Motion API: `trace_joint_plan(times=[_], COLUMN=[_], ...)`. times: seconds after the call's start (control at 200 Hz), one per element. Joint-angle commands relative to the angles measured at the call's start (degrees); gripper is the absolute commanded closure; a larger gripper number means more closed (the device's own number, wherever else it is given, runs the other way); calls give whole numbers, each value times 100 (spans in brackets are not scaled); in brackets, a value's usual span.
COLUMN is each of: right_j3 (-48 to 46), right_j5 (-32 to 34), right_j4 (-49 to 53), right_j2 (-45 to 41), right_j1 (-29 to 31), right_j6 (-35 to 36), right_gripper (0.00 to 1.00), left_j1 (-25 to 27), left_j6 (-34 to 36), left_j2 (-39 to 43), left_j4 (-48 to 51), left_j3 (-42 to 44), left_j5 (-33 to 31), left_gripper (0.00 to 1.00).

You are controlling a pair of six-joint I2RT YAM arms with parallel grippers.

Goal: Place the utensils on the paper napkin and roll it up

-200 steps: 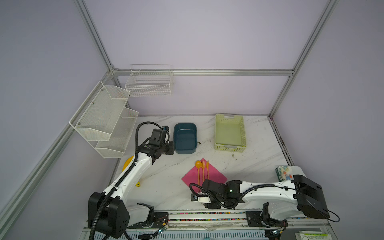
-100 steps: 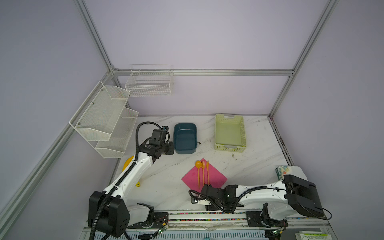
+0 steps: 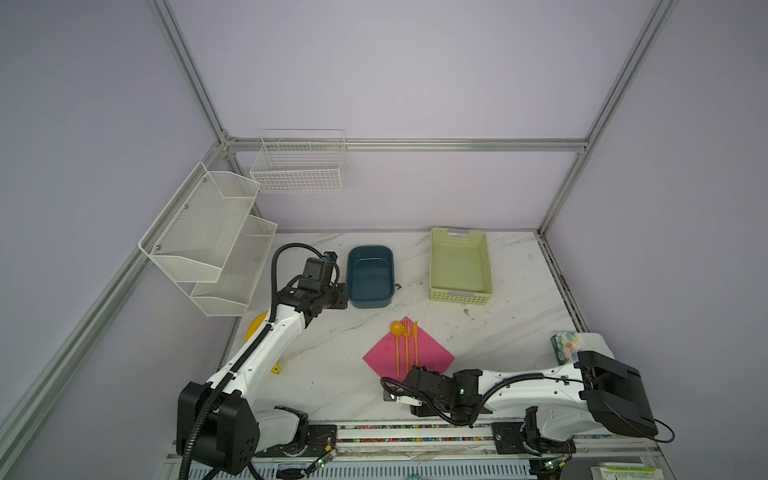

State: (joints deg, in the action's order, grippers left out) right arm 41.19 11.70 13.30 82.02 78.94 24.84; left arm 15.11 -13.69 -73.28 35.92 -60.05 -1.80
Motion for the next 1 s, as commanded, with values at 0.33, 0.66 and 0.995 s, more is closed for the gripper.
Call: trace_joint_plan(times=[0.33,0.66,0.995], right_j3=[-46,-62,-99], right_j5=[-567,-470,-332], right_j4=[33,-78,-305], right_j2=[-62,-216,-302], right_j1=[34,35,-162], right_j6=[0,86,23], right_gripper=[80,100,100], left_j1=[-35,-9,468], left_j6=[110,-55,-1319], left_j2=[19,152,460], left_j4=[-46,-169,-399], left_j3=[136,232,1004], left_j5=[0,545,1661], left_gripper=[61,61,65])
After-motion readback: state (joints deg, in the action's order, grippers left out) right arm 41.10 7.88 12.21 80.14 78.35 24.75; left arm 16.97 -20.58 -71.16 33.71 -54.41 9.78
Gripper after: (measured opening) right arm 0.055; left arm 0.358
